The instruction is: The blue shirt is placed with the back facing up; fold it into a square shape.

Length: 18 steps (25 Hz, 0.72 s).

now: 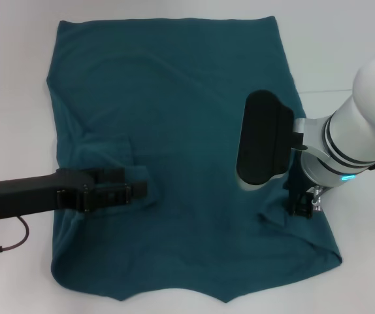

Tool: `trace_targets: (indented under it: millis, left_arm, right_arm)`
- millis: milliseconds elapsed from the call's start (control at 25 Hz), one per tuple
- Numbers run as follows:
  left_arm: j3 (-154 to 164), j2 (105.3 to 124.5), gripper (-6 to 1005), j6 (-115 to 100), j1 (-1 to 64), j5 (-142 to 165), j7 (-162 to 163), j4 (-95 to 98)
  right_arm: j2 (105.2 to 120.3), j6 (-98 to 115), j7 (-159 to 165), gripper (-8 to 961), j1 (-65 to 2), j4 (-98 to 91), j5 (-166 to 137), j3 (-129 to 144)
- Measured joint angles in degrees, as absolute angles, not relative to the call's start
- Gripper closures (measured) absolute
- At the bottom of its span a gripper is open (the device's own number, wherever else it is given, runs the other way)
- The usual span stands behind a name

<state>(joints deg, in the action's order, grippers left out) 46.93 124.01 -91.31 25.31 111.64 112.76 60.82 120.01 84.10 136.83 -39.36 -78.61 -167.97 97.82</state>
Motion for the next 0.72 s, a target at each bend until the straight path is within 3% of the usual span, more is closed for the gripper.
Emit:
trace_targets:
  millis: [400, 720]
  left_arm:
    - [46.9, 124.01, 202, -91.1, 25.3, 111.6, 112.4, 60.7]
    - [47.1, 123.93, 202, -91.1, 26.1, 111.6, 111.6, 60.7]
  right_arm:
    - [119.89, 80.3, 141.3, 478, -38.4, -79.0, -168.0, 90.2]
    - [119.90, 77.4, 147.9, 235, -38.2, -75.9, -167.6, 67.5]
